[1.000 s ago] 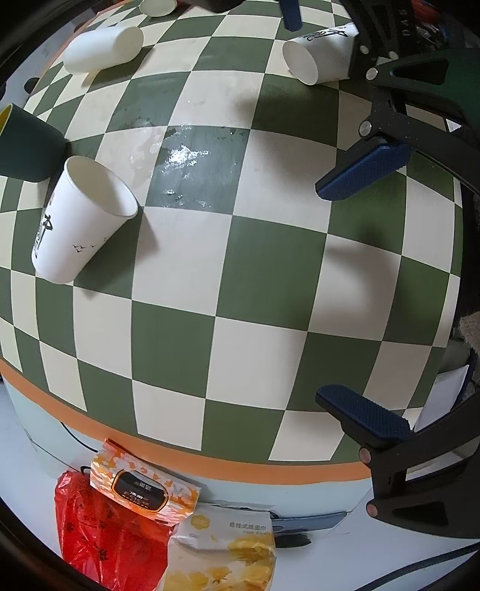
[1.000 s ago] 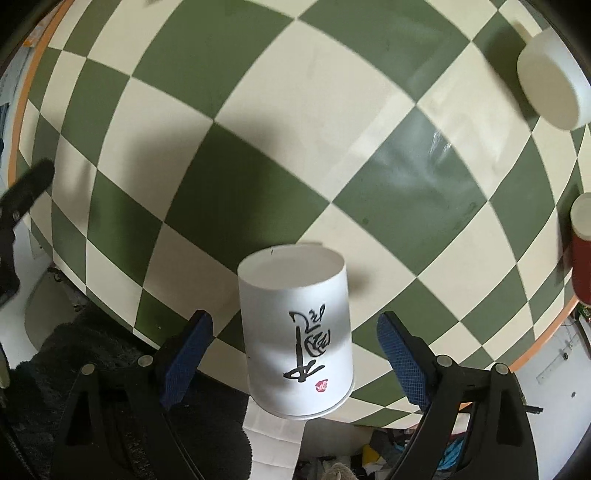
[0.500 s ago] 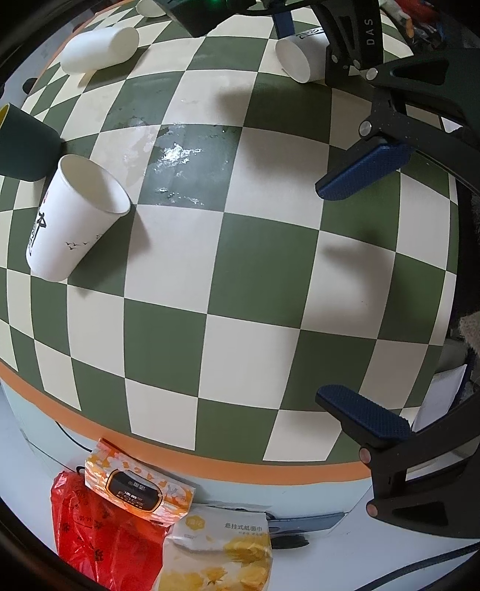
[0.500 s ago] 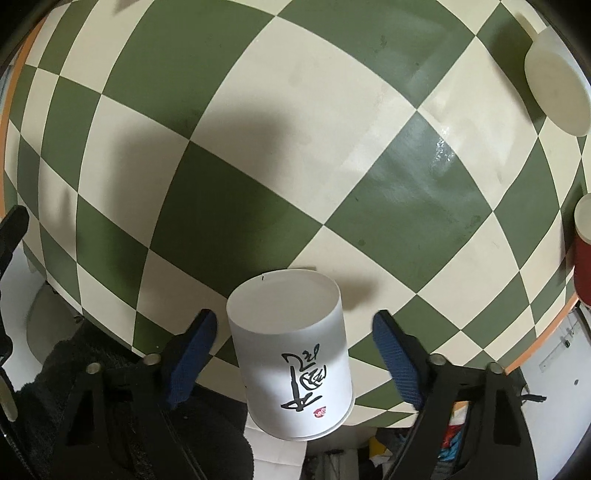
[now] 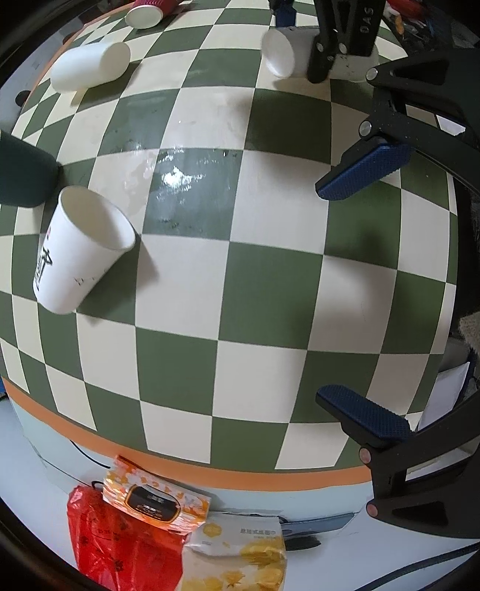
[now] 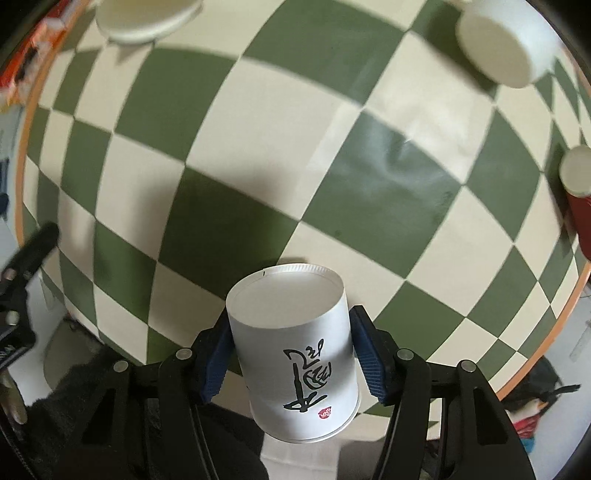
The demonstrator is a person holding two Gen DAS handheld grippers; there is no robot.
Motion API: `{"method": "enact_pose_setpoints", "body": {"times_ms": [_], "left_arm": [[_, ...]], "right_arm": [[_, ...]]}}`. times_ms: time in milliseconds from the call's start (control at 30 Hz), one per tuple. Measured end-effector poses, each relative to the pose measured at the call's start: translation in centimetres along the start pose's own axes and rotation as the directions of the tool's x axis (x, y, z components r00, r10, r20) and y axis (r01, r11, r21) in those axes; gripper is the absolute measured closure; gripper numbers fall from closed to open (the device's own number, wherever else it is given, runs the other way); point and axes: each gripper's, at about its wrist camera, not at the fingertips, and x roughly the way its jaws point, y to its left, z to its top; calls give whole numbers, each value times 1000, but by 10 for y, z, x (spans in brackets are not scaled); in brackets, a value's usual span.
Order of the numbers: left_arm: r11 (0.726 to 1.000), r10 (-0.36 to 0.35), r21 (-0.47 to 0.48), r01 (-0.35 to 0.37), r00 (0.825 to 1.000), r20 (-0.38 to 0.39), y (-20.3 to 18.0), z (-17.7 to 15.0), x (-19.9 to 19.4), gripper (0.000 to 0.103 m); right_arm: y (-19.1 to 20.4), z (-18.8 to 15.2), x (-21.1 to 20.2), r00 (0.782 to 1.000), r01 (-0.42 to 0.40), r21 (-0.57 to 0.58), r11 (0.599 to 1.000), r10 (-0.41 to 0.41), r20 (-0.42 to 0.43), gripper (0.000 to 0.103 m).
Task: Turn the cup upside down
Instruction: 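Lift the cup with the right tool and rotate it rim-down, then lower the cup rim-down onto the table and open the right tool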
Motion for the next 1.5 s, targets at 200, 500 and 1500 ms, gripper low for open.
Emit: {"method": "enact_pose_setpoints", "body": {"times_ms": [200,500,1500], "left_arm": [[1000,-20,7,20,1000,-2,-7,6,-2,1],[999,-20,33,20,1000,13,-20,14,-8,0],[991,-23,135,14,997,70,-47,-1,-24,0]], "right_arm": [[-15,-17,-27,976,-15,67,998,0,218,40],[-35,-48,-49,841,-92,167,982,-13,540,40],[-13,-108,-19,672,-148,223,963,-68,738,40]]}}
